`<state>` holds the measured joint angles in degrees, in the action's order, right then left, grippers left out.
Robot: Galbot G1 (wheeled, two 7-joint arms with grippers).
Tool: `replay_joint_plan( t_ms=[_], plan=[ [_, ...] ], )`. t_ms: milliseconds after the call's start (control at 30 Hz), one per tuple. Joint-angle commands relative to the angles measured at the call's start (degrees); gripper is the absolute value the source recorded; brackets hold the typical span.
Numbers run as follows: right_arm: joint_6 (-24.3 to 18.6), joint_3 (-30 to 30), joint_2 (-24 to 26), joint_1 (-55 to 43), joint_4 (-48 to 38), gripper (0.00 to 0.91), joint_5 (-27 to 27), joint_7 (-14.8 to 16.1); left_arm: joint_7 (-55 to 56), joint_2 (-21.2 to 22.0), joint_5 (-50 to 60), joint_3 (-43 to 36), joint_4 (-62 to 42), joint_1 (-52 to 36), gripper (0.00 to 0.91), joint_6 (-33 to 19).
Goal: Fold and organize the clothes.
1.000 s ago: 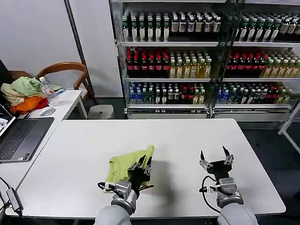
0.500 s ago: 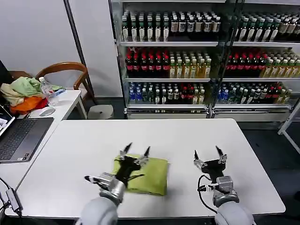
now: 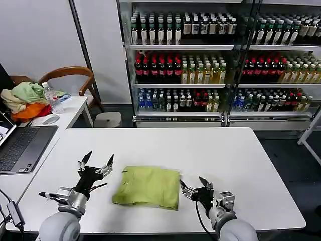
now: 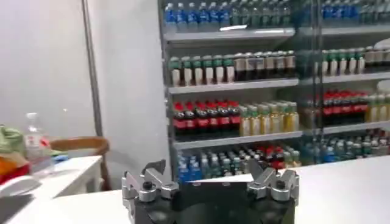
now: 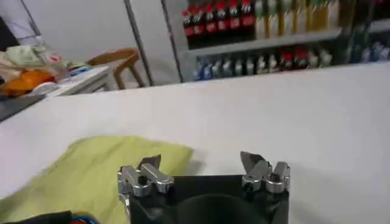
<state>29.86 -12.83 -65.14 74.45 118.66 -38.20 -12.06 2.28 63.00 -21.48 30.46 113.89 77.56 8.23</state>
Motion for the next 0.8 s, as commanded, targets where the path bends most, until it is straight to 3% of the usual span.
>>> replay_joint_plan(
  t_ms=[33, 500, 567, 600, 633, 800],
  plan=[
    [3.28, 2.47, -0.55, -2.86, -3.79, 0.907, -14.48, 2.21, -1.95, -1.98, 1.31, 6.71, -1.45, 3.03, 0.907, -2.51],
    [3.25, 4.43, -1.63, -3.71, -6.61, 0.907, -16.42, 2.26, -1.41, -1.78, 1.46, 6.76, -2.46, 3.45, 0.907, -2.64],
    [3.22, 4.36, -1.89, -3.68, -6.54, 0.443, -17.36, 2.36, -1.41, -1.78, 1.47, 6.59, -2.47, 3.43, 0.907, -2.62],
    [3.22, 4.45, -1.98, -3.65, -6.63, 0.05, -17.37, 2.59, -1.41, -1.77, 1.48, 6.48, -2.51, 3.4, 0.907, -2.61],
    [3.22, 4.56, -2.01, -3.62, -6.67, 0.0, -17.43, 2.58, -1.4, -1.75, 1.49, 6.42, -2.51, 3.4, 0.907, -2.61],
    [3.22, 4.8, -2.18, -3.58, -7.12, 0.0, -17.57, 2.0, -1.28, -1.62, 1.48, 6.29, -2.28, 3.75, 0.907, -2.52]
  ],
)
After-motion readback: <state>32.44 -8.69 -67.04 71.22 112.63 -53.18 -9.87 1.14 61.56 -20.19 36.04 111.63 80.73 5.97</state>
